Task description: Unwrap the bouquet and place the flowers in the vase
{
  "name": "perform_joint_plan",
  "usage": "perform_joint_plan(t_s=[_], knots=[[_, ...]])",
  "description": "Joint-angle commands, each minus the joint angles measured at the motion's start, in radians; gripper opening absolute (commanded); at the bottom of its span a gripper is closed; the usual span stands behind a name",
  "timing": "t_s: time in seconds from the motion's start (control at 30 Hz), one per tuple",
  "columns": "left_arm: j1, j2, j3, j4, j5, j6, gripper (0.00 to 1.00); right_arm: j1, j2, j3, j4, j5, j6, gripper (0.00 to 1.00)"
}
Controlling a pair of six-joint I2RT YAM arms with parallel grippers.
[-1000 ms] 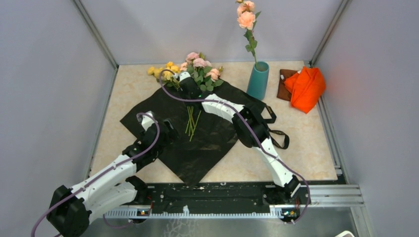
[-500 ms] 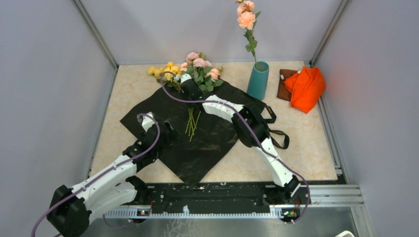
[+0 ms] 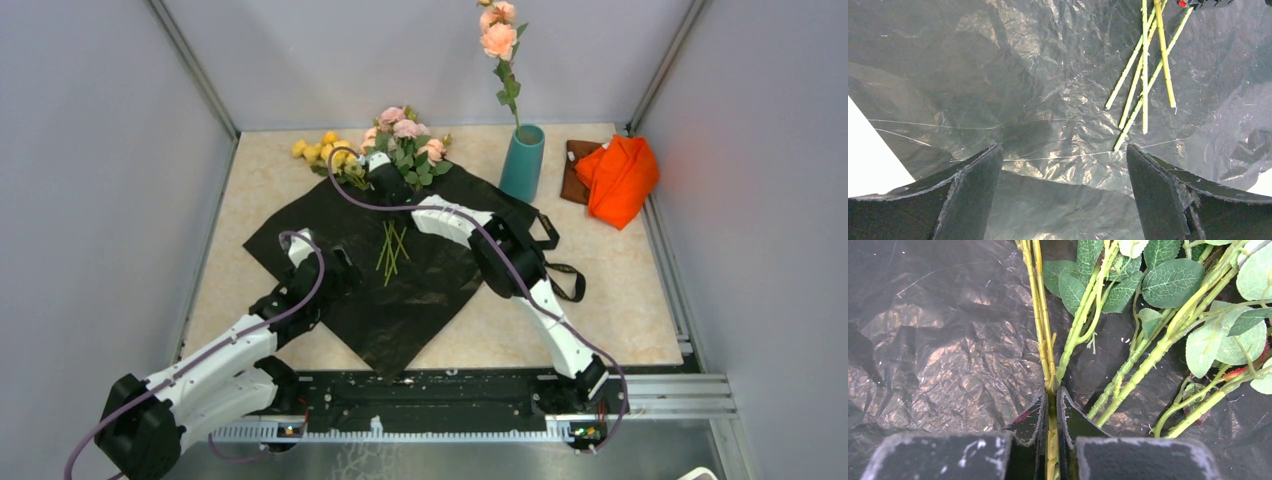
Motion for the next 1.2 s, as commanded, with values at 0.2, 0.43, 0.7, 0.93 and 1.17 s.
perform_joint_plan(t_s=[0.2,0.43,0.7,0.93,1.17], knots=[[0.003,0.009,-0.021,0.042,0.018,-0.011,0.99,-0.006,-0.184,-0.155,0.063,-0.028,0.014,0.00],[0.003,0.058,-0.030,0.086,0.042,-0.017,0.99,0.006,-0.267,-0.234,0.091,-0.014,0.006,0.00],[0.003,0.077,-0.029,0.102,0.042,-0.017,0.99,0.020,-0.364,-0.320,0.117,-0.005,-0.001,0.00],[0.002,0.036,-0.025,0.090,0.006,0.001,0.99,0.048,-0.455,-0.445,0.136,0.015,0.011,0.00],[0.003,0.043,-0.032,0.130,0.009,0.011,0.99,0.080,-0.486,-0.549,0.164,0.055,0.014,0.00]])
